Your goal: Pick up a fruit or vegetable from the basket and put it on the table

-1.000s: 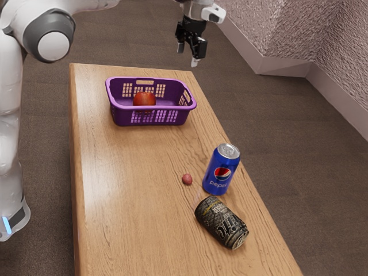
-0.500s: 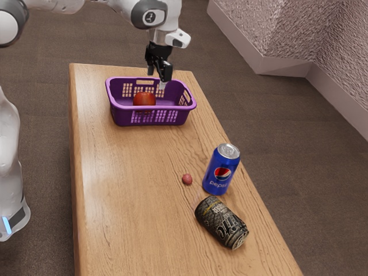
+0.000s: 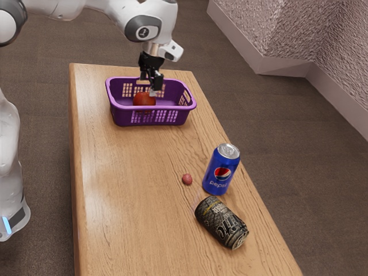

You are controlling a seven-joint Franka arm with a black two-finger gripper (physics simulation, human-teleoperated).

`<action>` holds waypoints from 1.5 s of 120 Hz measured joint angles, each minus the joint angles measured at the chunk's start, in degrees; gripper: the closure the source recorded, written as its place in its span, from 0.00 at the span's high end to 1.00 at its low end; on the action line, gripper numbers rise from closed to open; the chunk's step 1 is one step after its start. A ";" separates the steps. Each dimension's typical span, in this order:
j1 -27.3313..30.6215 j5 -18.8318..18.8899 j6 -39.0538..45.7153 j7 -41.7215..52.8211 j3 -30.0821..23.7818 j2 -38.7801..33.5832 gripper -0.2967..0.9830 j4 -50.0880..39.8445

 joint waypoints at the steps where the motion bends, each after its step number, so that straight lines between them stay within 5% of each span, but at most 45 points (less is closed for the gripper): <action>1: 0.00 0.07 0.02 0.00 0.02 0.00 0.77 -0.01; 153: -0.25 0.11 3.68 0.25 3.06 3.68 0.77 -4.45; 180: -0.36 -1.65 5.17 0.25 3.09 4.47 0.98 -5.17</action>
